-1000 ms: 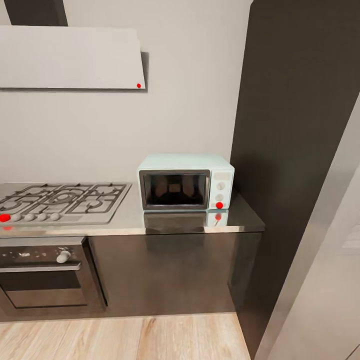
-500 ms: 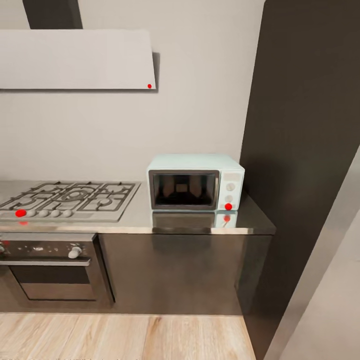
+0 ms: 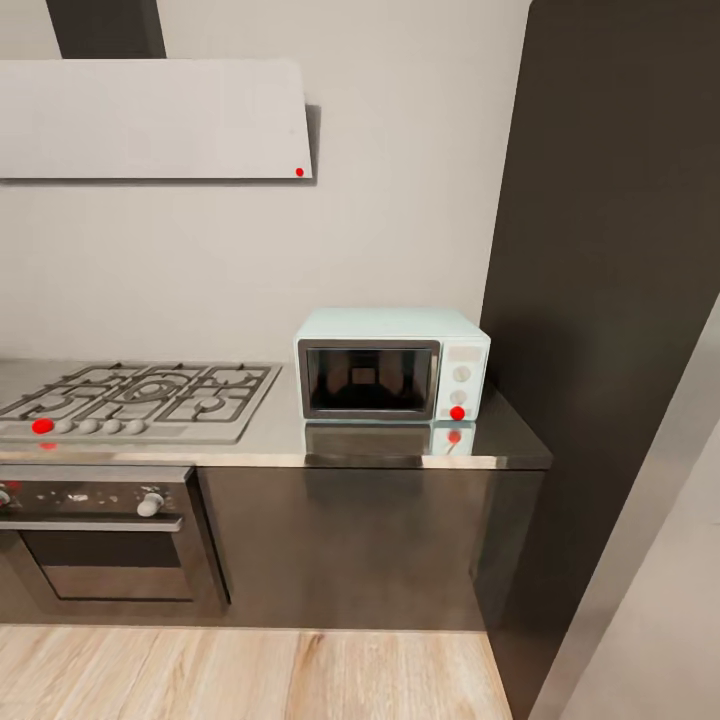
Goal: In the kitchen, take the popcorn bag from the countertop, put it into the microwave, and heat it until the popcorn is cooked so the cooked popcorn ends up inside the bag.
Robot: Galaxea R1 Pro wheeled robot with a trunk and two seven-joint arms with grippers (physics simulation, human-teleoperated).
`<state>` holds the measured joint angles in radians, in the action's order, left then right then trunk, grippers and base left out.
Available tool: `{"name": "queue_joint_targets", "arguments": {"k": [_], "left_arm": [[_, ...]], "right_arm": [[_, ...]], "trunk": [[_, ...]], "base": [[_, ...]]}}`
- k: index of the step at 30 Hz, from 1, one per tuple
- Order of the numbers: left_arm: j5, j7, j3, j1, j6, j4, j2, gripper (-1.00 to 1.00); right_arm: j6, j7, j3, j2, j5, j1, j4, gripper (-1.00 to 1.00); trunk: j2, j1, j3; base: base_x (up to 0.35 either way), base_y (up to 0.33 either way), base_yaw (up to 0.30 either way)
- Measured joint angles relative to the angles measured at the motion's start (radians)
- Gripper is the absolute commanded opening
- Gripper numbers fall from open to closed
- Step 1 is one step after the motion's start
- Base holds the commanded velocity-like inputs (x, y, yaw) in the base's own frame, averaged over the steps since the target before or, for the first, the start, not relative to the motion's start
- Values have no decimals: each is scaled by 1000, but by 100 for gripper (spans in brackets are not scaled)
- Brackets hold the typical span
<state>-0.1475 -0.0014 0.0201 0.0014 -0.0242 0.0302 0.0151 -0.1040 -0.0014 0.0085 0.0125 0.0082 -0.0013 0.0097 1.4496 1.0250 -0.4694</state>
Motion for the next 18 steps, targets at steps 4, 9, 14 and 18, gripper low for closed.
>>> {"name": "queue_joint_targets", "arguments": {"k": [4, 9, 14, 18], "left_arm": [[1, 0, 0, 0, 0, 0, 0, 100], [2, -1, 0, 0, 0, 0, 0, 100], [3, -1, 0, 0, 1, 0, 0, 100], [2, 0, 0, 0, 1, 0, 0, 100]], "right_arm": [[0, 0, 0, 1, -3, 0, 0, 100], [0, 0, -1, 1, -4, 0, 0, 100], [0, 0, -1, 1, -4, 0, 0, 100], [1, 0, -1, 0, -4, 0, 0, 100]], "trunk": [[0, 0, 0], [0, 0, 0], [0, 0, 0], [0, 0, 0]], "base": [[28, 21, 0], [102, 94, 0], [97, 91, 0], [15, 14, 0]]}}
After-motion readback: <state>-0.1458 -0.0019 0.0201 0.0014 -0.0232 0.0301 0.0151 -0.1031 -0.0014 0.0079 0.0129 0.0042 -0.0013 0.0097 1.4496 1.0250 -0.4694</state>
